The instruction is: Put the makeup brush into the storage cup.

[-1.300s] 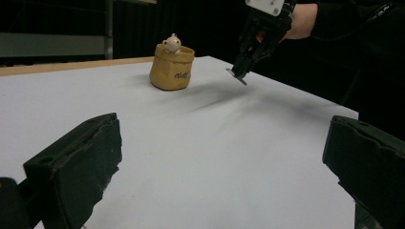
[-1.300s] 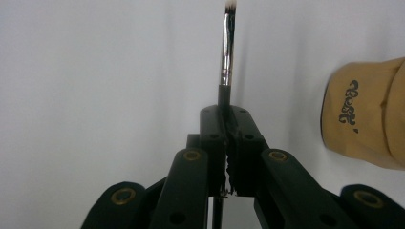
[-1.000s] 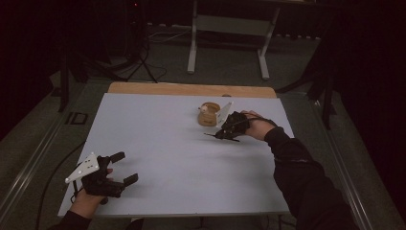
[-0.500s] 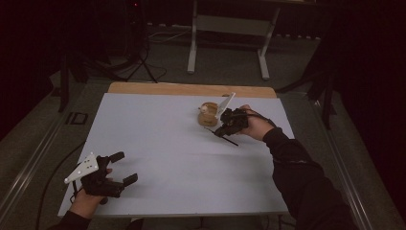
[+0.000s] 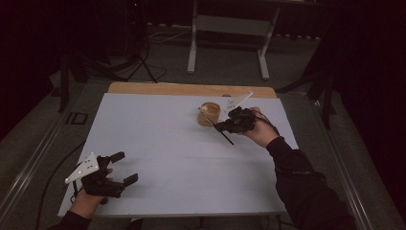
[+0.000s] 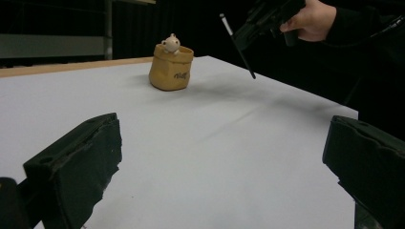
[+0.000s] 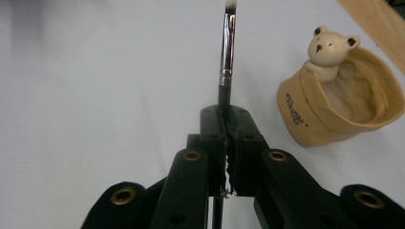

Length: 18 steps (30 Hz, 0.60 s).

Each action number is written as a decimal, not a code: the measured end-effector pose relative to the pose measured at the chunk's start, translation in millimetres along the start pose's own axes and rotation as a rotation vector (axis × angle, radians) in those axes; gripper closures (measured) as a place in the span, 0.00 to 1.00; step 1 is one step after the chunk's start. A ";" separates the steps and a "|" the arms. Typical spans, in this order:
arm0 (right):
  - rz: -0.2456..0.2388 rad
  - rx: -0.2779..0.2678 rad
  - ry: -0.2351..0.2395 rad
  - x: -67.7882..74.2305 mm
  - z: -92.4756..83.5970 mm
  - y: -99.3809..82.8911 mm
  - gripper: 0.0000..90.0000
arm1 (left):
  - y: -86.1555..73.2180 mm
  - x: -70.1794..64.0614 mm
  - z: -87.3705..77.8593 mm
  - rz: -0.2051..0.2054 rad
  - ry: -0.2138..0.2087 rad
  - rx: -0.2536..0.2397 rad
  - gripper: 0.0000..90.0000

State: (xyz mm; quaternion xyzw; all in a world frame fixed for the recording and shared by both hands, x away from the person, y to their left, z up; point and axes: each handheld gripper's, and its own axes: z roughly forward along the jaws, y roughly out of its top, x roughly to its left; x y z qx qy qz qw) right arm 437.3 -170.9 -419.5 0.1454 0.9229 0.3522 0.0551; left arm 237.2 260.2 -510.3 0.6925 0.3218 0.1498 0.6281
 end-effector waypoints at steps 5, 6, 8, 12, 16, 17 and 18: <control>0.057 -0.111 -0.064 3.8 -8.2 -10.8 0.96 | 0.0 0.1 0.0 0.000 0.001 -0.001 0.00; 0.057 -0.111 -0.064 3.8 -8.2 -10.8 0.96 | 0.0 0.1 0.0 0.000 0.002 0.000 0.00; 0.084 -0.156 -0.067 4.5 -10.7 -14.5 0.96 | 0.1 -0.1 0.1 0.003 0.002 0.001 0.00; 0.124 -0.197 -0.087 4.0 -14.2 -20.1 0.96 | 0.0 0.2 0.8 0.002 0.002 0.001 0.00; 0.154 -0.247 -0.109 5.1 -19.0 -22.4 0.96 | 0.2 -0.3 0.7 0.005 0.003 0.001 0.00; 0.158 -0.259 -0.121 5.3 -20.1 -23.0 0.96 | 0.3 -0.5 0.6 0.006 0.002 0.001 0.00; 0.164 -0.271 -0.129 6.0 -21.1 -23.5 0.96 | 0.4 -1.0 0.7 0.008 0.004 -0.002 0.00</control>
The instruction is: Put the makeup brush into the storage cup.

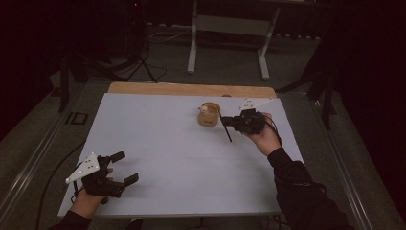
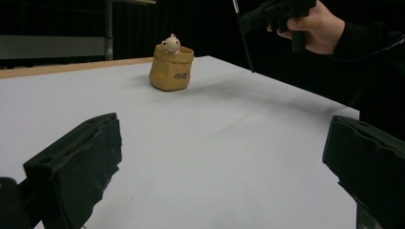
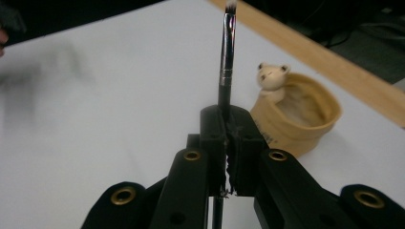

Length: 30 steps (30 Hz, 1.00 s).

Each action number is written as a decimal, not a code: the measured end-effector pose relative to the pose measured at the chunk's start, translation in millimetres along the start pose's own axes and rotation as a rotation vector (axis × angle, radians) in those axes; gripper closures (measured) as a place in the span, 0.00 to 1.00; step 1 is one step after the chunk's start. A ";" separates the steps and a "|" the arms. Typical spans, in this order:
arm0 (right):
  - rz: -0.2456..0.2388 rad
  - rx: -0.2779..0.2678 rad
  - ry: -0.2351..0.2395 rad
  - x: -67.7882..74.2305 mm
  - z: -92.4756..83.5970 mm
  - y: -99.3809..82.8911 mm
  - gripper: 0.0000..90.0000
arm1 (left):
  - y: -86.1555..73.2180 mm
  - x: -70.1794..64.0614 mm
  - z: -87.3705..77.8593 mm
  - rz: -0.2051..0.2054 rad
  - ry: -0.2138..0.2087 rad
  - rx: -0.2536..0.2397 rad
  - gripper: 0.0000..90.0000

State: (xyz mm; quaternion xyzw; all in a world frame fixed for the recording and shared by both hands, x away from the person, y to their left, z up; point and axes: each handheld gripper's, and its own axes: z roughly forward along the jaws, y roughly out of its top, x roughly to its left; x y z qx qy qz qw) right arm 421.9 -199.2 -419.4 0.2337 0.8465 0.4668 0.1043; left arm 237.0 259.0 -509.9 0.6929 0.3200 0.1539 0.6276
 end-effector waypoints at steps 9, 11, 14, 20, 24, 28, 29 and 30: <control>0.026 -0.054 -0.063 2.1 -6.5 -0.9 0.96 | -0.3 -0.3 1.2 0.000 -0.002 0.004 0.00; 0.033 -0.070 -0.075 1.7 -7.5 0.2 0.96 | -0.2 -0.4 1.3 0.001 -0.001 0.005 0.00; 0.043 -0.093 -0.100 -1.2 -9.3 2.3 0.96 | -0.3 -0.3 1.6 -0.001 -0.001 0.004 0.00; 0.066 -0.140 -0.132 -6.1 -13.5 10.1 0.96 | -0.7 0.0 2.5 0.001 -0.003 0.009 0.00; 0.065 -0.177 -0.155 -7.8 -15.4 16.9 0.96 | -0.7 0.0 2.4 0.001 -0.004 0.008 0.00; 0.065 -0.196 -0.189 -10.1 -14.6 23.5 0.96 | -0.9 0.0 2.5 -0.002 -0.005 0.009 0.00; 0.062 -0.196 -0.197 -10.1 -14.2 25.6 0.96 | -0.9 0.0 2.5 -0.001 -0.006 0.009 0.00; 0.060 -0.202 -0.195 -10.5 -13.8 27.6 0.96 | -1.0 0.0 2.5 -0.002 -0.005 0.009 0.00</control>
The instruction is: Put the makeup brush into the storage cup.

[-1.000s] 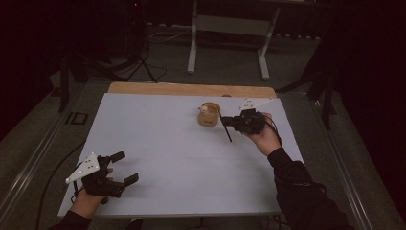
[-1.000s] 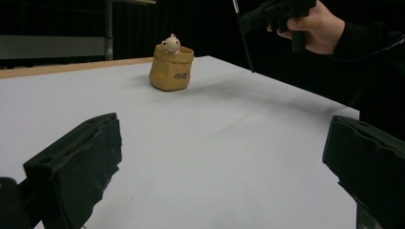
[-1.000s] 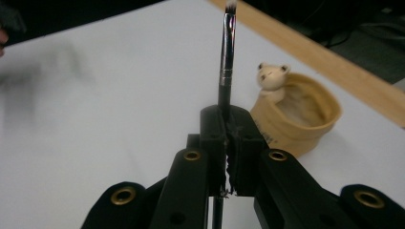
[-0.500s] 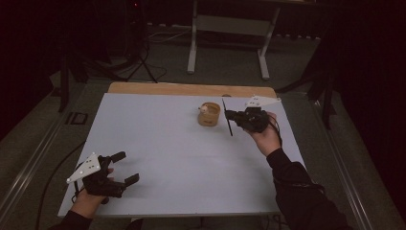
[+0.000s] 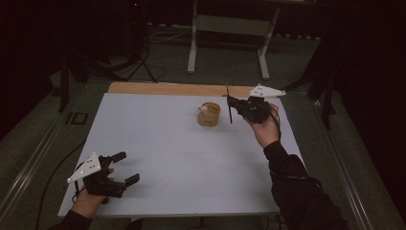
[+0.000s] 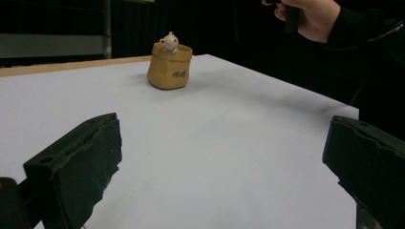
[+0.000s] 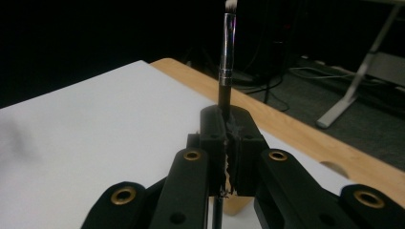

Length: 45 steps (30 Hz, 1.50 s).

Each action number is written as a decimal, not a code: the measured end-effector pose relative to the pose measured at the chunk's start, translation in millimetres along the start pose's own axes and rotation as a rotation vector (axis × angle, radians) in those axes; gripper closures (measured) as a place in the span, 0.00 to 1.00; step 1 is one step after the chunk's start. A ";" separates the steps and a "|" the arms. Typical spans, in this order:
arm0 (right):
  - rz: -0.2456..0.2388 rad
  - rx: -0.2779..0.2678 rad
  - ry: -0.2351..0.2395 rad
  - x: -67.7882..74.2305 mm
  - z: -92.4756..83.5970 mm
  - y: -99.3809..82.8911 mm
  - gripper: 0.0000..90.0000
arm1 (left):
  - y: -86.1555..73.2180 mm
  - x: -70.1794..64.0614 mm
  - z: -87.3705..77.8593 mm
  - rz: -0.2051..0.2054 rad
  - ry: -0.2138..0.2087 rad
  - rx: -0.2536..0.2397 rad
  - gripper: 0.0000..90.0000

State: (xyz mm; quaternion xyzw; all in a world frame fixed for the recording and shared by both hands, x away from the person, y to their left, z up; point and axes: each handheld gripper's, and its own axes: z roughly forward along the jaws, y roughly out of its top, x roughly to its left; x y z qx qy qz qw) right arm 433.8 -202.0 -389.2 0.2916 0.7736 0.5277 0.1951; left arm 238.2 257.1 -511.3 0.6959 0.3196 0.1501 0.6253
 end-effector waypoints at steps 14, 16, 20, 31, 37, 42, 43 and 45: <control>0.002 -0.074 -0.035 -3.2 14.5 31.1 0.96 | -0.4 0.6 -0.4 0.001 -0.001 0.003 0.00; 0.005 -0.085 -0.032 -3.0 16.9 35.7 0.96 | -0.4 0.4 -0.4 0.003 -0.003 0.004 0.00; 0.014 -0.098 -0.032 -4.9 22.9 44.4 0.96 | -0.2 -0.1 -0.3 0.002 -0.005 0.000 0.00; 0.063 -0.132 -0.075 -17.3 35.2 55.0 0.96 | -0.3 1.3 -1.5 0.007 0.004 -0.003 0.00; 0.055 -0.149 -0.104 -17.0 43.0 61.4 0.96 | -0.3 0.9 -1.2 0.009 0.001 0.000 0.00; 0.061 -0.196 -0.160 -18.3 49.1 61.9 0.96 | -0.1 0.7 -1.5 0.006 0.000 -0.005 0.00; 0.067 -0.204 -0.170 -19.0 50.8 60.5 0.96 | -0.1 0.7 -1.5 0.005 0.000 -0.006 0.00; 0.088 -0.212 -0.184 -19.9 55.2 56.6 0.96 | 0.0 0.3 -1.4 0.002 -0.003 -0.008 0.00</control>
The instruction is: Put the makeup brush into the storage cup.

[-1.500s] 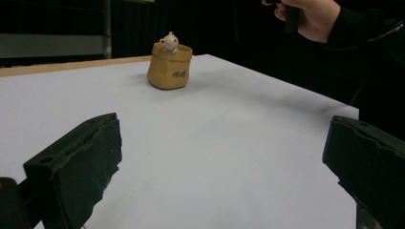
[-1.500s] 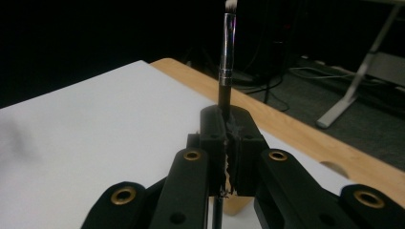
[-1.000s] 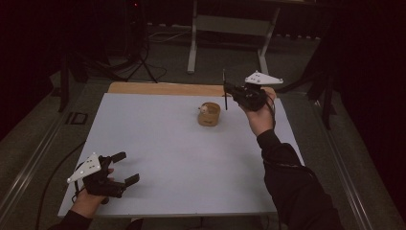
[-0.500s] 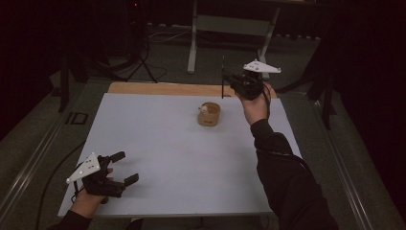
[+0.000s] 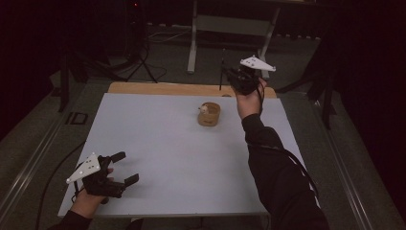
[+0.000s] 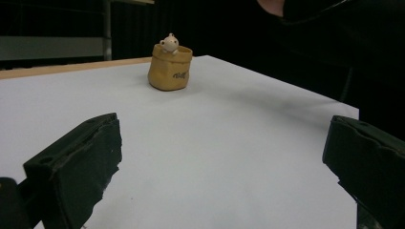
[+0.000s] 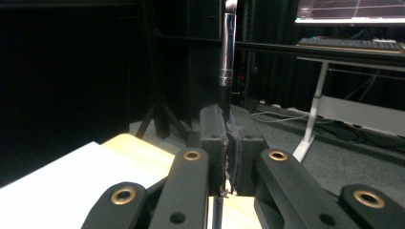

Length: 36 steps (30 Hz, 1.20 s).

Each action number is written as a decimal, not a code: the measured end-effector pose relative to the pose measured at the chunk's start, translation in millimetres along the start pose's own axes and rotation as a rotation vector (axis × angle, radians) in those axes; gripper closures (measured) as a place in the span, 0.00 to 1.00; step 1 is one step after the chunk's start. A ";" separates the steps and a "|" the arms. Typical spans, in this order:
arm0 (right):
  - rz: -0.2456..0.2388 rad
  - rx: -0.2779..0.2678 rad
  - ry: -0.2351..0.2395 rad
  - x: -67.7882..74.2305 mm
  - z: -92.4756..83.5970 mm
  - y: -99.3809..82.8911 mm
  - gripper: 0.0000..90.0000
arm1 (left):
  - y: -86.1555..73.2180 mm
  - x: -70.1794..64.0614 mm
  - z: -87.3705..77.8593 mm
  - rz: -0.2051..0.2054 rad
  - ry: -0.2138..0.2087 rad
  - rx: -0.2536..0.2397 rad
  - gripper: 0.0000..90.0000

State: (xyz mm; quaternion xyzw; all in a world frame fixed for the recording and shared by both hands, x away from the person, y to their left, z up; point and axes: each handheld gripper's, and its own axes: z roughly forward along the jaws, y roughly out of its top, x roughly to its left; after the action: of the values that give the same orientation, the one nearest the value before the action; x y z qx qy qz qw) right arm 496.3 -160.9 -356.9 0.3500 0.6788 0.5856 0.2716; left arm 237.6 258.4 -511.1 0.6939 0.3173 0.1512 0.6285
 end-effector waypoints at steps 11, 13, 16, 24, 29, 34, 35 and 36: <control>0.024 0.072 -0.006 5.3 20.0 -33.7 0.96 | -0.4 0.1 0.1 0.001 -0.005 0.005 0.00; 0.005 0.086 -0.008 7.9 22.1 -38.7 0.96 | -0.5 -0.2 0.4 0.002 -0.007 0.006 0.00; -0.004 0.105 -0.013 10.0 24.6 -46.1 0.96 | -0.6 -0.4 0.6 0.002 -0.009 0.007 0.00; -0.015 0.143 -0.022 11.5 30.3 -58.7 0.96 | -0.7 -0.6 0.4 0.002 -0.010 0.007 0.00; 0.011 0.174 -0.013 11.9 33.5 -67.6 0.96 | -0.7 -0.7 0.5 0.002 -0.011 0.009 0.00; 0.001 0.194 -0.016 13.9 35.4 -76.4 0.96 | -0.9 -0.6 0.3 0.001 -0.012 0.010 0.00; 0.002 0.201 -0.016 14.2 35.8 -78.2 0.96 | -1.0 -0.4 0.3 0.001 -0.012 0.011 0.00; -0.001 0.205 -0.024 14.6 35.8 -79.7 0.96 | -1.0 -0.4 0.3 0.000 -0.013 0.011 0.00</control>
State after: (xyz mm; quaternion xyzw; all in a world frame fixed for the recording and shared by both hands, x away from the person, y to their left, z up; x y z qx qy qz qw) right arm 502.8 -133.2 -440.8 0.3827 0.7320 0.5088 0.2428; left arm 237.3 258.0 -512.0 0.6983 0.3140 0.1453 0.6267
